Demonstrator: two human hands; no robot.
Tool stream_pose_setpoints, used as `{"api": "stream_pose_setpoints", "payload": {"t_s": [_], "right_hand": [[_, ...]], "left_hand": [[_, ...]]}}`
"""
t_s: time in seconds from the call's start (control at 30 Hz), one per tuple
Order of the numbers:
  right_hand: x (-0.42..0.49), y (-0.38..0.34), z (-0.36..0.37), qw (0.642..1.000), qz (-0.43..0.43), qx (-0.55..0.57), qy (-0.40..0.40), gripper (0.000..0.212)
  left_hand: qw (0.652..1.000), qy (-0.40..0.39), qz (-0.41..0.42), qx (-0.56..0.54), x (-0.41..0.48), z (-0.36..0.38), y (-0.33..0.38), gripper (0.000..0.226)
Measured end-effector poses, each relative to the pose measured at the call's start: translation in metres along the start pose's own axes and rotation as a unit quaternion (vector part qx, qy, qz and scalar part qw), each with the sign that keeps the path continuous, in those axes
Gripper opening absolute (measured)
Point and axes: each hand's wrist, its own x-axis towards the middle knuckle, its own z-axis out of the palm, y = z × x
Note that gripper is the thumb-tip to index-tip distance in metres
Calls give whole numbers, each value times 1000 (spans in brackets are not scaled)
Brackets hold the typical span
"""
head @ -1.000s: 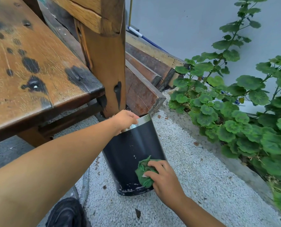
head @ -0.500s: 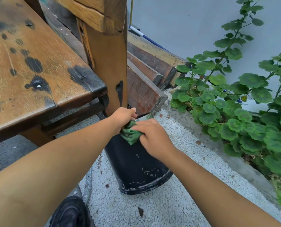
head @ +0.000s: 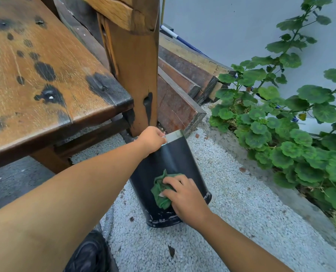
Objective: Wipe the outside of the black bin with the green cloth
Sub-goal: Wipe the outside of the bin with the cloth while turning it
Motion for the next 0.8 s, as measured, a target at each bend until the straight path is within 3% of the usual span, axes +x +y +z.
{"api": "stream_pose_setpoints", "payload": {"t_s": [0.23,0.43,0.67,0.8], "right_hand": [[-38,11,0,999,30,25,-37,28],[-58,28,-7,989,92,99,-63,43],[-55,76,-30,919,328,191,103,46],[-36,99,-25,881,405,214,122,44]], "left_hand": [[974,0,56,221,3,1,-5,23],[957,0,79,279,3,-2,-10,27],[957,11,32,289,8,11,3,37],[962,15,5,273,10,6,-7,34]]}}
